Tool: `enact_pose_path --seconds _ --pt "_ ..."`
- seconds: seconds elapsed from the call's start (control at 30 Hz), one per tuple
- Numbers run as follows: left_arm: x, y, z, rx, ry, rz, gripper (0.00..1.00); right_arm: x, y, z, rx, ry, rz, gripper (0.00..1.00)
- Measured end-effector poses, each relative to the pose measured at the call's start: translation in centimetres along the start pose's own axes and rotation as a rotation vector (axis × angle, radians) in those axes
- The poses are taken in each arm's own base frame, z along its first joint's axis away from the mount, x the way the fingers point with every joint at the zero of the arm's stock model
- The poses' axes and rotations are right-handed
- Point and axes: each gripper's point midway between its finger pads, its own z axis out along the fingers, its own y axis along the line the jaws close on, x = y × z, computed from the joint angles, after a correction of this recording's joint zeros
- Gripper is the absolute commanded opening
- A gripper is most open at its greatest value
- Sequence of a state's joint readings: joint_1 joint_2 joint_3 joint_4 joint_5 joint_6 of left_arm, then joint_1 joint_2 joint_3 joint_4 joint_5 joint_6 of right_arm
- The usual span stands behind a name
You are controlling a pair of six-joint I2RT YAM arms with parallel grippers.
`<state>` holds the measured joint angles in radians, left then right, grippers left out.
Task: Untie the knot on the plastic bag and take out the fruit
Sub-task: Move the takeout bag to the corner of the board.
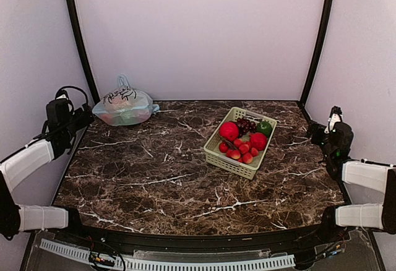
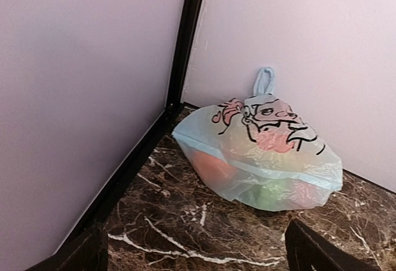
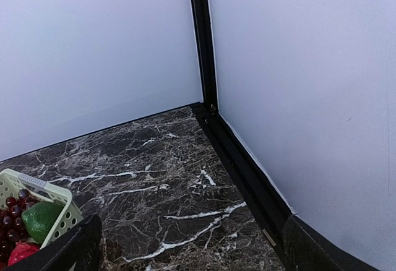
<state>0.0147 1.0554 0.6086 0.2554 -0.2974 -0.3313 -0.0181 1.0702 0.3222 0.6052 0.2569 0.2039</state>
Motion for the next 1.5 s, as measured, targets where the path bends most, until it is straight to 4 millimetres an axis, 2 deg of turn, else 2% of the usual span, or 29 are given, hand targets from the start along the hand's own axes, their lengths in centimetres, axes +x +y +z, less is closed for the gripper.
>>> enact_pose_path --seconds 0.3,0.37,0.43,0.53,0.63,0.77,0.97,1.33,1.4,1.5 --pt "-4.3 -6.7 1.1 0.182 0.265 0.055 0.99 0.2 0.4 -0.4 -0.029 0.0 -0.003 0.99" --pt "-5.3 -8.1 2.0 0.212 0.315 0.08 0.99 0.2 0.5 -0.4 -0.035 0.001 -0.006 0.99" --pt "-5.4 -9.2 3.2 0.238 0.364 0.1 0.99 0.2 0.6 -0.4 -0.041 0.002 -0.008 0.99" --pt "-4.1 -10.2 5.1 0.257 0.44 0.113 0.99 0.2 0.7 -0.4 -0.049 0.003 -0.011 0.99" --pt "-1.9 -10.5 7.3 0.253 0.52 0.116 0.99 0.3 0.8 -0.4 -0.056 0.006 -0.011 0.99" --pt "0.1 -11.1 10.4 0.253 0.575 0.118 0.99 0.5 1.2 -0.4 -0.075 0.013 -0.012 0.99" --pt "0.9 -12.7 15.1 0.283 0.559 0.145 0.99 1.4 1.7 -0.1 -0.105 0.046 -0.017 0.99" --pt "2.3 -15.8 26.0 0.331 0.44 0.195 0.98 1.8 2.5 0.0 -0.152 0.066 -0.014 0.99" --pt "3.6 -15.8 27.3 0.333 0.453 0.195 0.96 1.8 2.6 0.0 -0.157 0.068 -0.014 0.99" --pt "6.3 -15.1 27.7 0.32 0.519 0.202 0.89 1.8 2.7 -0.1 -0.162 0.069 -0.013 0.99"
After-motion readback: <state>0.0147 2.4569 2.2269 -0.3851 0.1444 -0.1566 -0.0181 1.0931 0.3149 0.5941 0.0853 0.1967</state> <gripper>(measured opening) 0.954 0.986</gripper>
